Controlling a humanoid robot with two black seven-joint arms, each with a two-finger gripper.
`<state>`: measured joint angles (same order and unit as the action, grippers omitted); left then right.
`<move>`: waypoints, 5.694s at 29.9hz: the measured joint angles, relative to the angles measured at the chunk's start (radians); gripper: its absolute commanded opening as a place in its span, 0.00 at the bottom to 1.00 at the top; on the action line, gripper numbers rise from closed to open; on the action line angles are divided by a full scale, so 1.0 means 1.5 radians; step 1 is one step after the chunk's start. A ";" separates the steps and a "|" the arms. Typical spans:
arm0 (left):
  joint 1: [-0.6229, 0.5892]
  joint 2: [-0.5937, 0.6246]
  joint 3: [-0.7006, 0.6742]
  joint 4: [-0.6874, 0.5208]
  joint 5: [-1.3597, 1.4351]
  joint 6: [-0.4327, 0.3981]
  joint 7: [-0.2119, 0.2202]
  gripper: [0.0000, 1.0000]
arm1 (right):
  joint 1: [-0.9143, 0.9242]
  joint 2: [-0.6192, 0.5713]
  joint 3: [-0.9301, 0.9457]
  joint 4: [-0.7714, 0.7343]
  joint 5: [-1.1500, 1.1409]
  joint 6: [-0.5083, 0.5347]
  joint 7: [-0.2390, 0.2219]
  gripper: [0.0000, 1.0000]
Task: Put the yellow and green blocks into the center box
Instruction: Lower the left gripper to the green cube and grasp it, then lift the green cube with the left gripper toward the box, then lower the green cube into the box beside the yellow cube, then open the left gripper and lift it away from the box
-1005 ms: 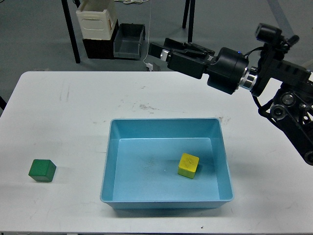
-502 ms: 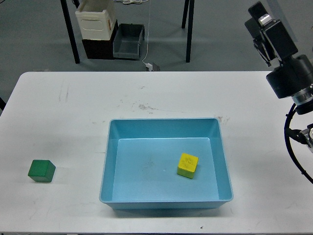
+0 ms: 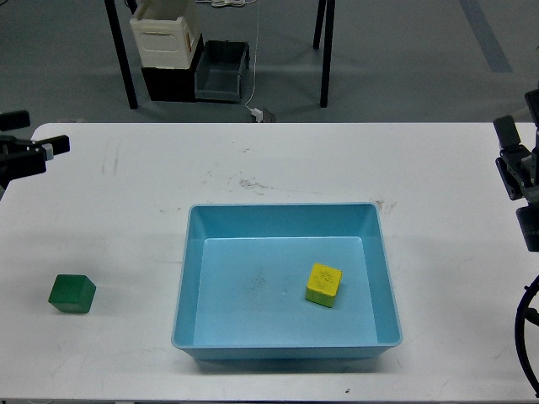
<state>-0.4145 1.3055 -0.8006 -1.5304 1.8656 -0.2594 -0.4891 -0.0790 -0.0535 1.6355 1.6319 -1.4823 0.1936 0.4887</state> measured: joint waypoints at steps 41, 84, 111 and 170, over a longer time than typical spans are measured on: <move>-0.014 -0.082 0.268 0.080 0.088 -0.051 0.000 0.89 | -0.061 0.016 0.004 0.000 0.025 -0.036 0.000 0.99; -0.073 -0.144 0.267 0.102 0.110 0.031 0.000 0.28 | -0.069 0.016 0.006 -0.002 0.038 -0.046 0.000 0.99; -0.440 -0.321 0.327 -0.057 -0.037 -0.145 0.000 0.28 | -0.103 0.014 -0.004 -0.010 0.038 -0.106 0.000 0.99; -0.325 -0.469 0.295 0.184 -0.583 -0.153 0.000 1.00 | -0.045 0.020 -0.114 0.009 0.254 -0.054 -0.048 1.00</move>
<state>-0.9023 0.6017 -0.3578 -1.2536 0.9906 -0.4885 -0.4886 -0.1459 -0.0236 1.4640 1.6456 -1.1019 0.1125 0.4171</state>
